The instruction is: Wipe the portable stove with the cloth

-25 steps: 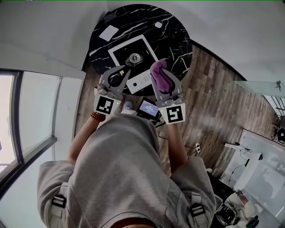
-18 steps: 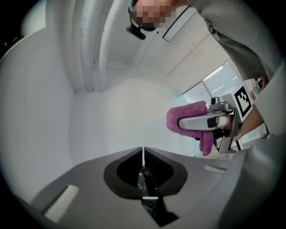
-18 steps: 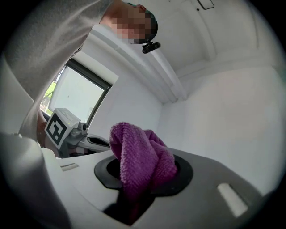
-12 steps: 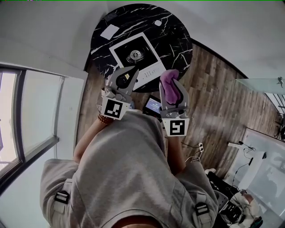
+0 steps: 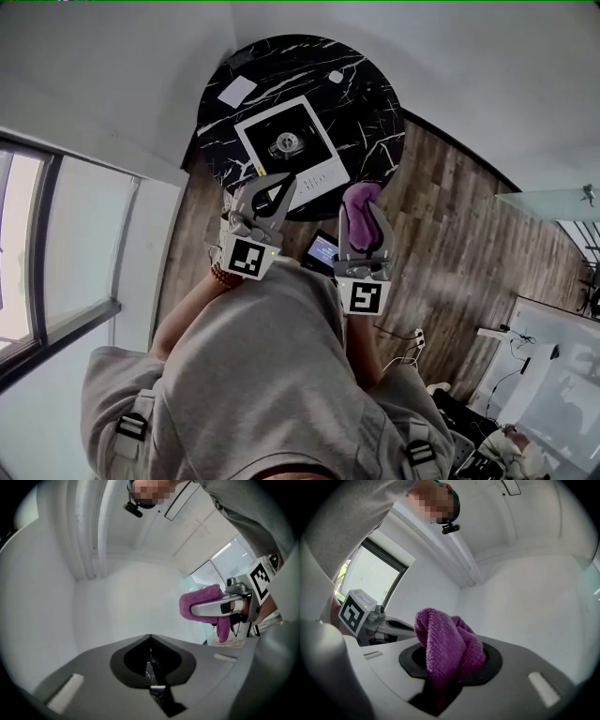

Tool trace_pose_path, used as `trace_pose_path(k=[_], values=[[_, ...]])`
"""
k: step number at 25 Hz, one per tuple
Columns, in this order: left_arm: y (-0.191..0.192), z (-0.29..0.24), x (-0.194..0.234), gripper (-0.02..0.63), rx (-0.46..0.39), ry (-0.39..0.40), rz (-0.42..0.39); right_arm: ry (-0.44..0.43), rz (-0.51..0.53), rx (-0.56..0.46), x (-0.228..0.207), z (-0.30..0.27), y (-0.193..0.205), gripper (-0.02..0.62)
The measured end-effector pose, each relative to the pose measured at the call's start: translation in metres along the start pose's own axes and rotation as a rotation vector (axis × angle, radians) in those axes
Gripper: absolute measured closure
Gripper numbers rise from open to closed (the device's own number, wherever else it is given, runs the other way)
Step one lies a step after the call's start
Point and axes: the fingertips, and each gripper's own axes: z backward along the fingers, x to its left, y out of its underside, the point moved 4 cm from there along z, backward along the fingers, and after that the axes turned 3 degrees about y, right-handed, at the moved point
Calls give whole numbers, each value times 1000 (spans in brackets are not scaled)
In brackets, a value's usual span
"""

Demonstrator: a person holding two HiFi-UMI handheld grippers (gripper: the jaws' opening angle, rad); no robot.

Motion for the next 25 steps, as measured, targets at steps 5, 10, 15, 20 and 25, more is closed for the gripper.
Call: trace_pose_path(k=[5,10,15,20,25], values=[[-6,-1,-1,604,-16,-5,-35,-7,-11,-14,5,-7,2,454],[-3,-6,8,604,-16,-29,-30,-45,-3,-22,12,-17,-1,454],[-2,-6,16,604,-8,-52,-22,-80,-6,-25,16,-24,-4,454],[0,-5,19,604,-9,-62,-20,-76,-7,-30,13,-29,-2,454],[1,-6,21,604,-4,-68,-22,-63,16,-12,7,-30,0,455]])
